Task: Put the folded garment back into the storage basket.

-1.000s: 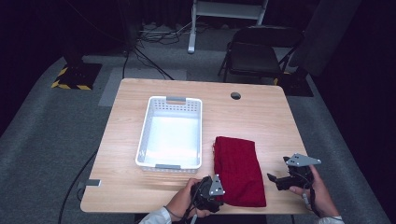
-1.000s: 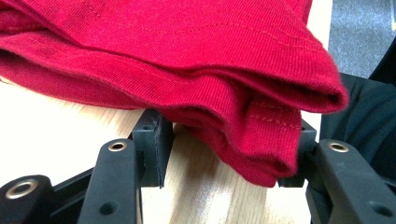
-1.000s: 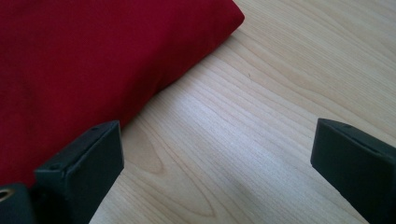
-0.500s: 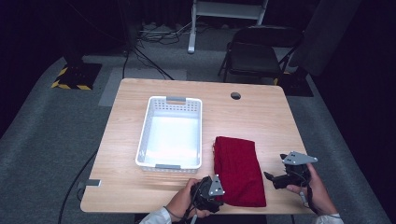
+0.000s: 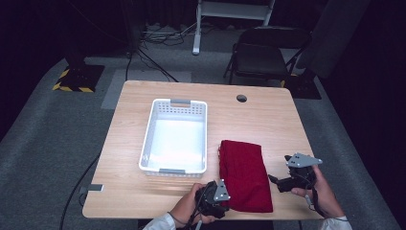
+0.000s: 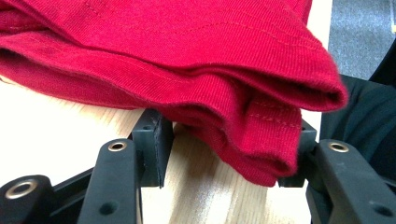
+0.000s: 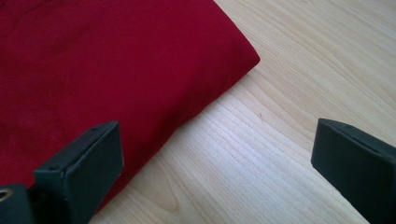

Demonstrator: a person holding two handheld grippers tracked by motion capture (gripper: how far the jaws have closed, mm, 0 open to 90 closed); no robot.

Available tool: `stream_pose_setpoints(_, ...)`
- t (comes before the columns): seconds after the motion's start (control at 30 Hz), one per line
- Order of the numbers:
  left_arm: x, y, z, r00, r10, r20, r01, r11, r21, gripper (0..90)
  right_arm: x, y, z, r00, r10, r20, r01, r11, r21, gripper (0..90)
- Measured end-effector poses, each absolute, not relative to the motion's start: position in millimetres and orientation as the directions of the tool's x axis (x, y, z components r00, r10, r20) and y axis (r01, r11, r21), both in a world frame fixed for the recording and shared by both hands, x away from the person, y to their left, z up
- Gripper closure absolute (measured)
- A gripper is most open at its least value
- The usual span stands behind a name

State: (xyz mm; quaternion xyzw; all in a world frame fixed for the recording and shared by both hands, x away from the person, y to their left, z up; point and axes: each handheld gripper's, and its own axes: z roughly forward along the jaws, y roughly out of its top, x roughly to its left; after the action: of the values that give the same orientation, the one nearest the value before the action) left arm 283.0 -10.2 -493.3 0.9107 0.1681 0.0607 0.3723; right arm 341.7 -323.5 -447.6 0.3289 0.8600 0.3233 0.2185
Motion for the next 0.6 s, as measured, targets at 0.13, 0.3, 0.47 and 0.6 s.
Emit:
stream_pose_setpoints(0.13, 282.8, -10.1, -493.6, 0.935, 0.354, -0.014, 0.261, -0.663, 0.701, 47.4, 343.1, -319.9, -448.1, -0.692, 0.704, -0.162, 0.423, 0.576, 0.7, 2.8)
stream_pose_setpoints(0.3, 282.8, -10.1, -493.6, 0.936, 0.353, -0.014, 0.261, -0.663, 0.702, 47.4, 344.2, -312.8, -448.7, -0.703, 0.692, -0.161, 0.416, 0.584, 0.697, 2.8)
stream_pose_setpoints(0.47, 282.7, -10.0, -493.7, 0.936, 0.353, -0.014, 0.261, -0.663, 0.702, 47.4, 344.1, -307.2, -448.3, -0.693, 0.699, -0.176, 0.404, 0.579, 0.708, 3.3)
stream_pose_setpoints(0.6, 282.8, -10.0, -493.6, 0.936, 0.352, -0.014, 0.26, -0.664, 0.702, 47.4, 343.1, -299.5, -450.3, -0.697, 0.695, -0.177, 0.394, 0.577, 0.715, 3.4)
